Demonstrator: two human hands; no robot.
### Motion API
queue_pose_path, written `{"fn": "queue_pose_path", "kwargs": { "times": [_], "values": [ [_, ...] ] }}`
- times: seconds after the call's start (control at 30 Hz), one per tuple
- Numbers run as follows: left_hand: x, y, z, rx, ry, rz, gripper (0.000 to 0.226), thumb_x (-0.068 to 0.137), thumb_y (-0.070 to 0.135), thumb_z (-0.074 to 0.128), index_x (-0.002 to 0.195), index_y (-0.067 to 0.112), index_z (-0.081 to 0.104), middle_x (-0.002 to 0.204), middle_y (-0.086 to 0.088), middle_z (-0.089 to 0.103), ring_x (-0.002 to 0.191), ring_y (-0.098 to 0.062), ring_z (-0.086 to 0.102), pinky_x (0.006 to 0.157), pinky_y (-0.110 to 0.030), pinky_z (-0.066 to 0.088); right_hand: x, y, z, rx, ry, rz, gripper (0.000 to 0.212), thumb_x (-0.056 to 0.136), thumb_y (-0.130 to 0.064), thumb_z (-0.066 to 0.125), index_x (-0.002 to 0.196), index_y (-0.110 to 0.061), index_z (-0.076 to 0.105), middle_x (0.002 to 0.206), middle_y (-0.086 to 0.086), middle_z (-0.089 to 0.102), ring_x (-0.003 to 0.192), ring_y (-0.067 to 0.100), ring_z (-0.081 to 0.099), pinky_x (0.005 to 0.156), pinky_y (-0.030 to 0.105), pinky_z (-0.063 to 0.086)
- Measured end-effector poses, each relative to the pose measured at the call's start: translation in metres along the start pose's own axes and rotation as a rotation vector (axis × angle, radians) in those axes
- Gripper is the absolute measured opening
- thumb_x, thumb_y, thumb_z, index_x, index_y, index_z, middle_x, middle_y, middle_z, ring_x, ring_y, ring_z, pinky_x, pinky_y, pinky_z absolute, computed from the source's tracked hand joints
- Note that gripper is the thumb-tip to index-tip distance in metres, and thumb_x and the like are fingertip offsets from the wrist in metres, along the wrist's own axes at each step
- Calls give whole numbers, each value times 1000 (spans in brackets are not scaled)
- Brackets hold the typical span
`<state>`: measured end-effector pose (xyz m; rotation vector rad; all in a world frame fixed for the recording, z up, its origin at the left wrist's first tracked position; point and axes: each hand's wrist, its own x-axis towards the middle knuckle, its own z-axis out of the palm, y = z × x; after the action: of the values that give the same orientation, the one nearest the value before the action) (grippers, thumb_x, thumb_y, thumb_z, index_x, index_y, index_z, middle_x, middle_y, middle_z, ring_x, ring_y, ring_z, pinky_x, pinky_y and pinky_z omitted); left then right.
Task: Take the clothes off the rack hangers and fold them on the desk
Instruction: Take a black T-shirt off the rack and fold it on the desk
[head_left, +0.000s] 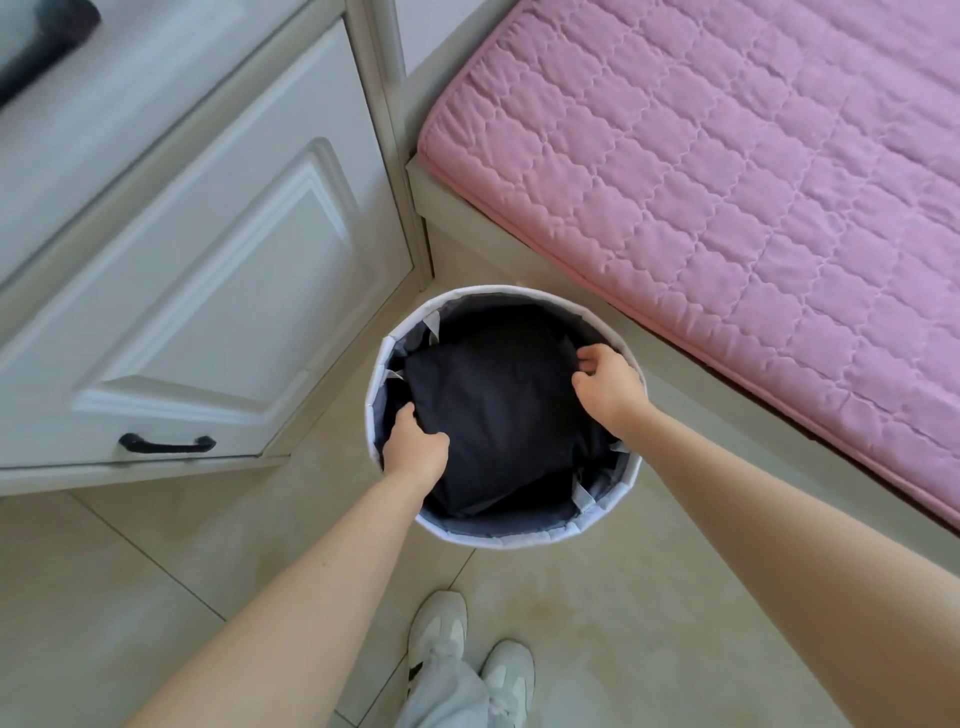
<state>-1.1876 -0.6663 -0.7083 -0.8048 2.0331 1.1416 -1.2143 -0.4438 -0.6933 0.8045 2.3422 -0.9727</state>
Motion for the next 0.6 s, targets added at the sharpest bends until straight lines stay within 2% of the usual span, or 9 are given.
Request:
{"fn": "queue_pose_path", "kwargs": {
  "times": [0.07, 0.17, 0.27, 0.33, 0.43, 0.53, 0.6],
  "values": [
    [-18, 7, -4, 13, -3, 7, 63, 89, 6, 52, 148, 18, 32, 144, -1, 48, 131, -25, 45, 103, -31, 36, -19, -2, -10, 15, -26, -5, 42, 94, -11, 45, 136, -12, 48, 129, 3, 58, 117, 22, 54, 87, 22, 38],
    [-52, 22, -13, -26, -53, 26, 60, 91, 6, 52, 147, 15, 35, 147, -4, 44, 131, -25, 45, 109, -36, 37, -56, -8, -34, 49, -23, -2, 39, 93, -13, 43, 131, -13, 52, 124, 6, 60, 116, 25, 53, 88, 25, 41],
    [-95, 39, -26, -90, -91, 56, 46, 91, 4, 50, 137, 14, 47, 131, -7, 56, 110, -23, 58, 100, -42, 48, -99, -15, -58, 84, -25, -25, 38, 93, -13, 42, 129, -14, 55, 127, 5, 60, 118, 24, 53, 93, 27, 41],
    [-137, 55, -37, -61, -86, 168, 31, 92, 4, 49, 119, 17, 58, 119, -4, 61, 101, -21, 61, 95, -44, 52, -140, -19, -84, 129, -15, -39, 38, 93, -11, 43, 128, -13, 58, 127, 3, 60, 119, 23, 53, 94, 28, 41],
    [-192, 74, -52, -38, -48, 315, 26, 92, 5, 47, 98, 27, 60, 108, 6, 63, 105, -19, 62, 96, -45, 51, -196, -22, -114, 212, 31, -59, 36, 92, -13, 45, 124, -12, 61, 123, 0, 63, 116, 19, 56, 93, 28, 44],
    [-260, 101, -66, -61, -28, 442, 28, 93, 5, 45, 94, 27, 61, 100, 10, 67, 96, -14, 66, 93, -44, 52, -263, -24, -149, 344, 121, -52, 30, 96, -17, 47, 121, -12, 61, 116, -3, 62, 105, 13, 57, 87, 28, 45],
    [-303, 118, -74, -98, -36, 536, 25, 95, 4, 45, 96, 22, 62, 96, 8, 70, 86, -9, 69, 91, -41, 53, -304, -26, -167, 448, 210, -42, 26, 97, -20, 47, 119, -14, 61, 114, -5, 62, 102, 12, 57, 93, 36, 49]
  ]
}}
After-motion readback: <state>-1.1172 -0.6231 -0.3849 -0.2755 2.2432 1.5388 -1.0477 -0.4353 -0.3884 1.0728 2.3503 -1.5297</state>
